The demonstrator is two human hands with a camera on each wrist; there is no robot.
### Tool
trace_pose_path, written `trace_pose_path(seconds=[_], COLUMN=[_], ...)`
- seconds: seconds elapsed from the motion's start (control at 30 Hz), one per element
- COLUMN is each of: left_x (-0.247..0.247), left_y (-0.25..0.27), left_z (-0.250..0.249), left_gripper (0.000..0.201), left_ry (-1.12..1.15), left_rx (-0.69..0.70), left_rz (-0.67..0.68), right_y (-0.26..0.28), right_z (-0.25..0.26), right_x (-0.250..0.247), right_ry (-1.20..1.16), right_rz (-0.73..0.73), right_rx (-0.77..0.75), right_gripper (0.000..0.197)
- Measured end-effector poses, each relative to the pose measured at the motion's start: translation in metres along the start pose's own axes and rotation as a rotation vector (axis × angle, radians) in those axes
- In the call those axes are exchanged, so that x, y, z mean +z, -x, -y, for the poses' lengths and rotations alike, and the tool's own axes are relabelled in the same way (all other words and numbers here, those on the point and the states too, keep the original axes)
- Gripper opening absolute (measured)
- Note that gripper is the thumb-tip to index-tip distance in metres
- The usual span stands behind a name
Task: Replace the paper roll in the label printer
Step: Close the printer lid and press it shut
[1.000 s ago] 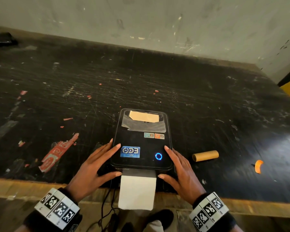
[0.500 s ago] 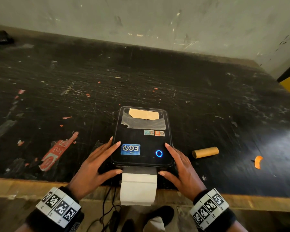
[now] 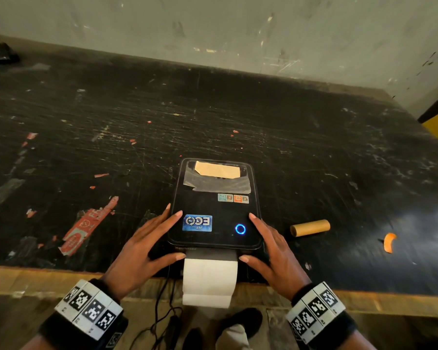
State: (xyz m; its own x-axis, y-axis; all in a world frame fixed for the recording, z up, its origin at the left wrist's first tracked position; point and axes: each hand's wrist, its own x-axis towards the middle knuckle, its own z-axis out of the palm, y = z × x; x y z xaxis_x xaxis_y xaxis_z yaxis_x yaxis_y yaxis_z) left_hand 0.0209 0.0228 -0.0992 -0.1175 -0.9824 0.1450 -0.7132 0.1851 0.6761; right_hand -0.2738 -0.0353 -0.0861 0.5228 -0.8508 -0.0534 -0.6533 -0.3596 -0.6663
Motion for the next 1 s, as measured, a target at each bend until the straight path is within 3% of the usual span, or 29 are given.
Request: trace_pose_path(seconds=[0.53,1.0], left_x=[-0.0011,-0.0015], left_y=[0.0001,0.0009], left_z=[-0.0018,-0.0039], left_gripper=[0.079,0.078], left_ry=[0.007,0.018], left_rx=[0.009,0.005], left_rz=[0.004,-0.014], right_y=[-0.0004,0.0010], right_z=[-0.0016,0.0032], right_x=[0.0030,-0.0008], right_ry=[-0.047,-0.027], right_rz=[-0.043,0.003], right_rx=[-0.007,0.023], right_gripper=[0.074,0.076])
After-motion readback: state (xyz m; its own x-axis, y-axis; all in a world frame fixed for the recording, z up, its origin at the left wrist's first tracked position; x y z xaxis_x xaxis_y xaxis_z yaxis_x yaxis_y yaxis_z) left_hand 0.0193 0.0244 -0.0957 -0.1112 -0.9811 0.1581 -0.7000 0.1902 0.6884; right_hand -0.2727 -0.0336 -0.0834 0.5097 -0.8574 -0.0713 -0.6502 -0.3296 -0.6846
